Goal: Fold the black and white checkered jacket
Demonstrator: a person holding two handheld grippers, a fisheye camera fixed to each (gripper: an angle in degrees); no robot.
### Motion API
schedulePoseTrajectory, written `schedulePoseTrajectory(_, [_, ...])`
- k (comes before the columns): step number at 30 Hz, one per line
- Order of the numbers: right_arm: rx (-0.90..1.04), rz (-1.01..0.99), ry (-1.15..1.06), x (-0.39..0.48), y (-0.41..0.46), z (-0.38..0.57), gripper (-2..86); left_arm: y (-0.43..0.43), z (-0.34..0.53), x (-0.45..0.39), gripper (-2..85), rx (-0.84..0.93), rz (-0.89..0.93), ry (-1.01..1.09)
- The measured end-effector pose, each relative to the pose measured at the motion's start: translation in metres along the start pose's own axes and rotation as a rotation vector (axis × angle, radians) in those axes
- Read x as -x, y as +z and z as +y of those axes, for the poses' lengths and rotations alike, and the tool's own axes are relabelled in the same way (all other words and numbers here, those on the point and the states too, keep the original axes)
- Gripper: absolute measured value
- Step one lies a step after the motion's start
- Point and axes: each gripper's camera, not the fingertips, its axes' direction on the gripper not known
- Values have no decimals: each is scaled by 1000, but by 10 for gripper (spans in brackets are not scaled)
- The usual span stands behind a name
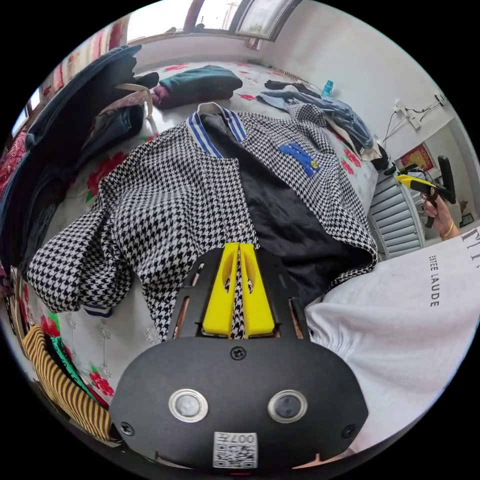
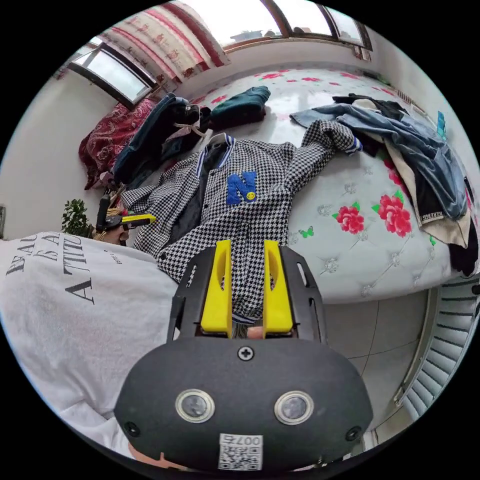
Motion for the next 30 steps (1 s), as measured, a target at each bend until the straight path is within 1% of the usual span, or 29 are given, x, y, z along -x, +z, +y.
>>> schedulePoseTrajectory(2, [-18,-10,-86,16,19,-34,79,-6,-19,9,49,-46,10,23])
schedulePoseTrajectory(3, [14,-31,-149,26,42,-58,77,-4,-25,10,58,-41,14,32])
schedulePoseTrajectory(4, [32,-36,-172,31,56,-70,76,6,-38,13,73,-19,14,44])
schedulePoseTrajectory(6, [104,-54,-217,47,118,-117,73,30,-56,16,88,53,20,61])
schedulePoseTrajectory(7, [117,-58,-225,51,133,-128,72,50,-65,18,92,132,3,55])
schedulePoseTrajectory(8, [137,-51,-226,58,163,-148,71,70,-69,20,81,213,-53,34])
schedulePoseTrajectory(9, [171,-51,-220,63,193,-166,70,75,-69,21,75,226,-83,28])
schedulePoseTrajectory(10, [194,-52,-216,65,209,-174,70,68,-66,21,48,156,-105,34])
schedulePoseTrajectory(12, [328,-49,-187,69,268,-193,64,66,-65,30,16,163,-74,-18])
schedulePoseTrajectory(13, [382,-21,-170,69,282,-195,58,61,-61,37,4,154,-32,-45])
schedulePoseTrajectory(14, [270,72,-164,73,274,-196,46,53,-57,46,-2,137,18,-73])
schedulePoseTrajectory(15, [269,80,-180,76,273,-200,33,46,-54,51,-3,117,52,-91])
schedulePoseTrajectory(17, [329,36,-215,75,269,-206,17,9,-43,78,-7,-16,250,-163])
schedulePoseTrajectory(19, [253,-4,-221,68,244,-207,8,-17,-37,96,-8,-79,304,-194])
schedulePoseTrajectory(21, [139,-29,-156,48,201,-216,3,-38,-35,110,-9,-125,324,-194])
schedulePoseTrajectory(22, [101,-29,-133,41,189,-218,2,-52,-37,119,-9,-178,365,-198])
schedulePoseTrajectory(24, [-41,-45,-42,8,135,-228,1,-71,-42,136,-9,-291,444,-221])
schedulePoseTrajectory(26, [-104,-15,19,-19,100,-234,1,-93,-56,165,-9,-449,518,-281])
schedulePoseTrajectory(28, [-99,55,48,-42,87,-240,2,-101,-76,179,-9,-558,543,-311])
schedulePoseTrajectory(29, [-86,98,111,-61,86,-243,4,-100,-94,183,-8,-601,535,-323])
schedulePoseTrajectory(30, [-106,135,231,-81,84,-243,7,-97,-104,182,-8,-611,521,-318])
